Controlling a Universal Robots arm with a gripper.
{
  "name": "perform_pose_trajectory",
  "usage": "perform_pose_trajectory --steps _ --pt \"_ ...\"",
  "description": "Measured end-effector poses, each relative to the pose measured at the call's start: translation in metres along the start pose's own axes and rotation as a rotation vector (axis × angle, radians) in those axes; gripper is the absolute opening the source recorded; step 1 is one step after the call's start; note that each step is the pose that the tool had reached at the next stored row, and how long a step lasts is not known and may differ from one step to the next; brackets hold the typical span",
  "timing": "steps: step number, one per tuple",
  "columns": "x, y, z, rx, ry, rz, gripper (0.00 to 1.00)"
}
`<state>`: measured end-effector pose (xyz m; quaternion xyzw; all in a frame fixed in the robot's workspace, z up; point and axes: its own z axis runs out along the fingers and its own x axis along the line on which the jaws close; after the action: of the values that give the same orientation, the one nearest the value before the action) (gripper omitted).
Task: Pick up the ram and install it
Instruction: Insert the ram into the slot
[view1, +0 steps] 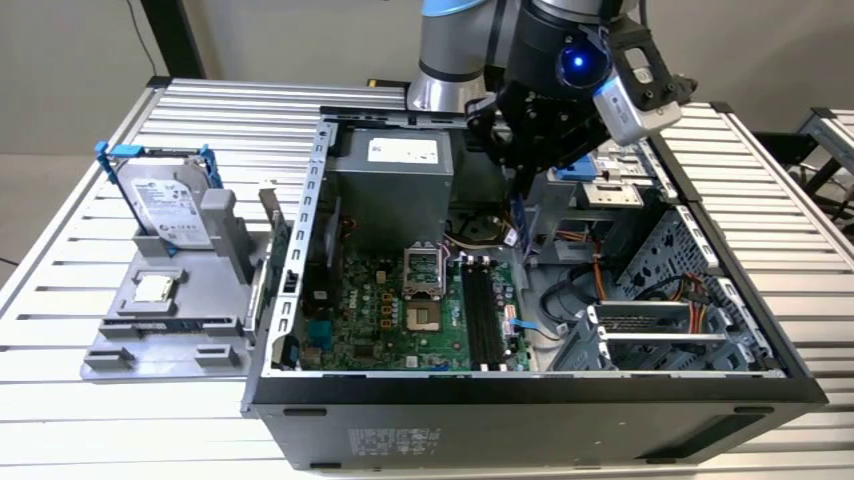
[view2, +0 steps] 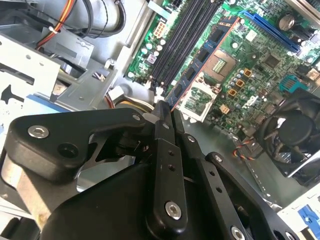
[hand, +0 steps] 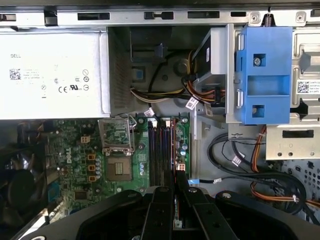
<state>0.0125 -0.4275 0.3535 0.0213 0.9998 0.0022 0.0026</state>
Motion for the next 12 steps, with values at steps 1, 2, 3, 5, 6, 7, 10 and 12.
perform_pose_trajectory --steps 1,2,3,5,6,7,10,12 --pt "0.0000 0.0000 0.0005 0.0001 0.0000 0.000 0.00" --pt "0.0000 0.0000 0.0010 0.0001 0.0000 0.000 0.00" --pt "0.0000 0.0000 0.0016 0.0000 0.0000 0.000 0.00" --pt "0.0000 0.0000 0.0027 0.0000 -0.0001 0.000 0.00" --pt "0.0000 0.0000 0.0032 0.0000 -0.0002 0.000 0.00" --pt "0.0000 0.0000 0.0038 0.0000 -0.0002 0.000 0.00" --pt "0.0000 0.0000 0.0055 0.0000 -0.0004 0.000 0.00" --pt "0.0001 0.0000 0.0066 0.0002 -0.0005 0.000 0.00"
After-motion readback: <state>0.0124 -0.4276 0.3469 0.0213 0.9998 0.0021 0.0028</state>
